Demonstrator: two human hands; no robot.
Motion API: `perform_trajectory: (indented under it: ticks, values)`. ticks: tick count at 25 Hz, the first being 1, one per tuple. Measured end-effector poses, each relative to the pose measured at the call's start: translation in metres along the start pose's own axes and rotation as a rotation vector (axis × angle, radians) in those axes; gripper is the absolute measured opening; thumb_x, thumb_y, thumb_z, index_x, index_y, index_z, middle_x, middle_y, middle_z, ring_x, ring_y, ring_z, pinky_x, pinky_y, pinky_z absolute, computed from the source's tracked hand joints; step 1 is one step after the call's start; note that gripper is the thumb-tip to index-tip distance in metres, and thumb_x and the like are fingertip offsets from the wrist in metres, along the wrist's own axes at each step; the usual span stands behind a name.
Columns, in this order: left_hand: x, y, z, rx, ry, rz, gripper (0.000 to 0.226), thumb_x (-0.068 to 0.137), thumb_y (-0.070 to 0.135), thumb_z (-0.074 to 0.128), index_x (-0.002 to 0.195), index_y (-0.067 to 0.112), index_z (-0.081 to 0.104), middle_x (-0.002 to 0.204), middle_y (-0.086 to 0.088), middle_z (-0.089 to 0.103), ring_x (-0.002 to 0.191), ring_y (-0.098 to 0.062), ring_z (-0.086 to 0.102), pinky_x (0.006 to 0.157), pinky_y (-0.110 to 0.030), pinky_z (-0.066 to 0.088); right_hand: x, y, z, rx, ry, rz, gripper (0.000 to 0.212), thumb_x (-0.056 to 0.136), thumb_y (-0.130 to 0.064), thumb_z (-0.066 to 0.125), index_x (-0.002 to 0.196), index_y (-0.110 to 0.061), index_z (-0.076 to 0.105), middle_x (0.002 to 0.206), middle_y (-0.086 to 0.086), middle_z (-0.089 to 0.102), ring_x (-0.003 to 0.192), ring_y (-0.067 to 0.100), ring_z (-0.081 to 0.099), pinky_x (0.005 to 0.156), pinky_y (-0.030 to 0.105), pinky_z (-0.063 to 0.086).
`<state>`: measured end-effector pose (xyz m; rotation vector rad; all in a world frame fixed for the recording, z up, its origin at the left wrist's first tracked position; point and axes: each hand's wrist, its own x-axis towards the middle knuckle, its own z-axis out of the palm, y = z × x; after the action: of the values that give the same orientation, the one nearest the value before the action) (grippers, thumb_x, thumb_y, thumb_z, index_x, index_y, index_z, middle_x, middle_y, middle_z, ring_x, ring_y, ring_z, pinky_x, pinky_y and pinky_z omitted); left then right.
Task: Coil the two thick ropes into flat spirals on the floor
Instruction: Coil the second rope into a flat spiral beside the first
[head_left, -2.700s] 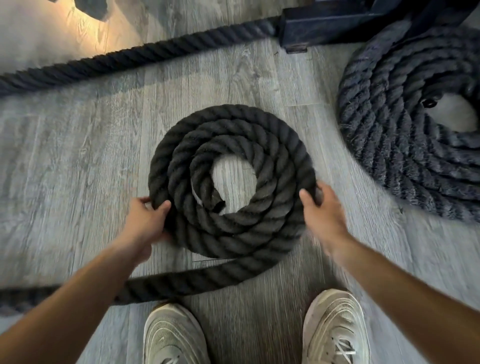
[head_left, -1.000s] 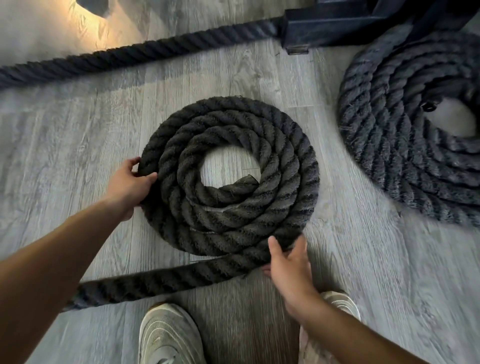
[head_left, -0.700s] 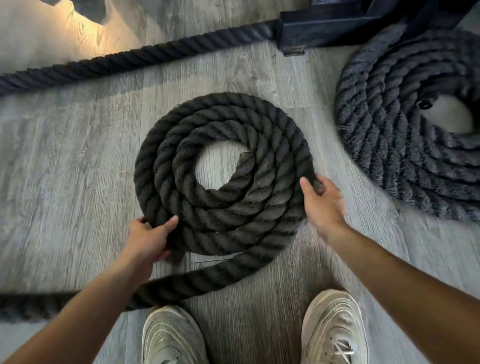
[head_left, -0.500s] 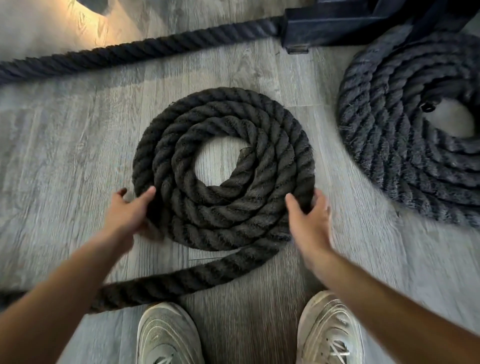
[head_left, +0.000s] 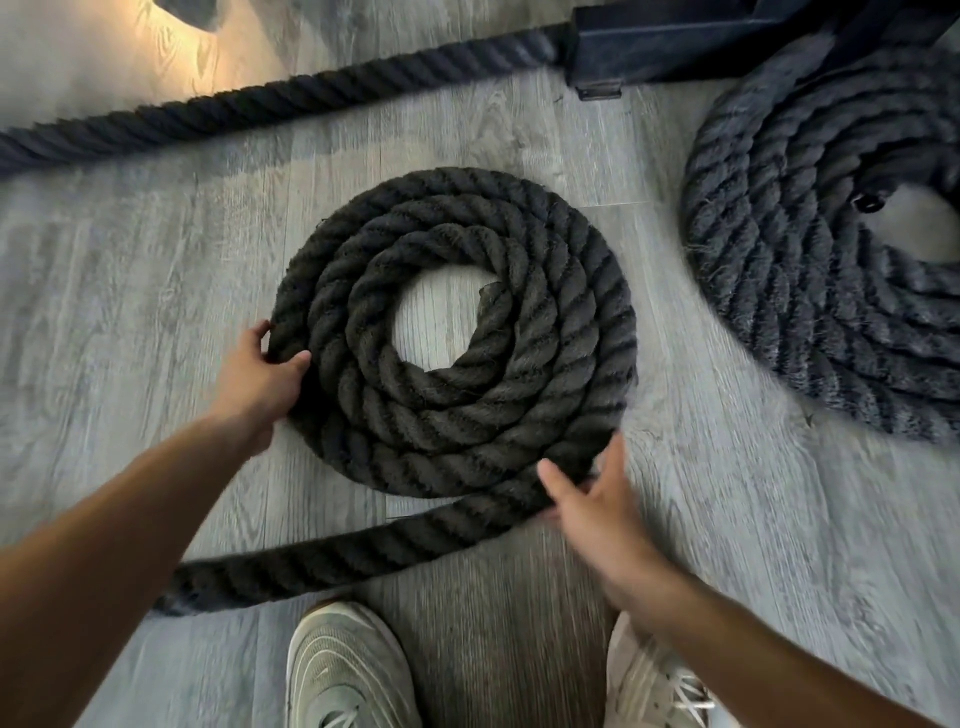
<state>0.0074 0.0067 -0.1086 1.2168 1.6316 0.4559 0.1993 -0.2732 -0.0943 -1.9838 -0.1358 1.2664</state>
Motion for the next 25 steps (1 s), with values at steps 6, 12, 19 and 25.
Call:
perform_trajectory:
  ticks: [6, 12, 19, 25]
  values:
    - [-0.092, -0.042, 0.017, -0.120, -0.026, -0.171, 0.063, 0.086, 0.021, 0.079, 0.136, 0.026, 0.042, 0.120, 0.003, 0.067, 0.111, -0.026, 0.067, 0.083, -0.049, 0.060, 0.069, -0.057, -0.050, 0.090, 0.292, -0.131, 0.046, 0.094, -0.031, 0.069, 0.138, -0.024, 0.056, 0.127, -0.003, 0.069, 0.113, 0.013, 0.064, 0.103, 0.031, 0.048]
    - [-0.048, -0.012, -0.001, -0.190, 0.032, -0.173, 0.091, 0.088, 0.034, 0.076, 0.158, 0.026, 0.019, 0.134, -0.005, 0.057, 0.103, -0.019, 0.064, 0.072, -0.033, 0.049, 0.052, -0.042, -0.038, 0.040, 0.343, -0.163, 0.054, 0.097, -0.036, 0.063, 0.147, -0.029, 0.044, 0.134, -0.004, 0.061, 0.107, 0.010, 0.061, 0.083, 0.024, 0.052]
    - [0.015, 0.027, -0.004, 0.024, -0.002, -0.004, 0.063, 0.097, 0.018, 0.067, 0.153, 0.025, 0.041, 0.124, -0.001, 0.062, 0.102, -0.018, 0.063, 0.082, -0.035, 0.053, -0.019, 0.023, 0.024, -0.056, 0.136, -0.024, 0.096, 0.094, -0.045, 0.065, 0.159, -0.040, -0.005, 0.163, -0.005, 0.031, 0.134, 0.019, 0.051, 0.111, 0.040, 0.043]
    - [-0.011, -0.002, -0.002, -0.031, 0.043, -0.060, 0.064, 0.097, 0.019, 0.066, 0.153, 0.024, 0.036, 0.135, -0.008, 0.061, 0.114, -0.027, 0.066, 0.096, -0.048, 0.056, 0.024, -0.001, -0.010, 0.018, 0.138, -0.099, 0.087, 0.092, -0.029, 0.069, 0.156, -0.049, 0.013, 0.152, -0.007, 0.049, 0.132, 0.019, 0.055, 0.113, 0.051, 0.041]
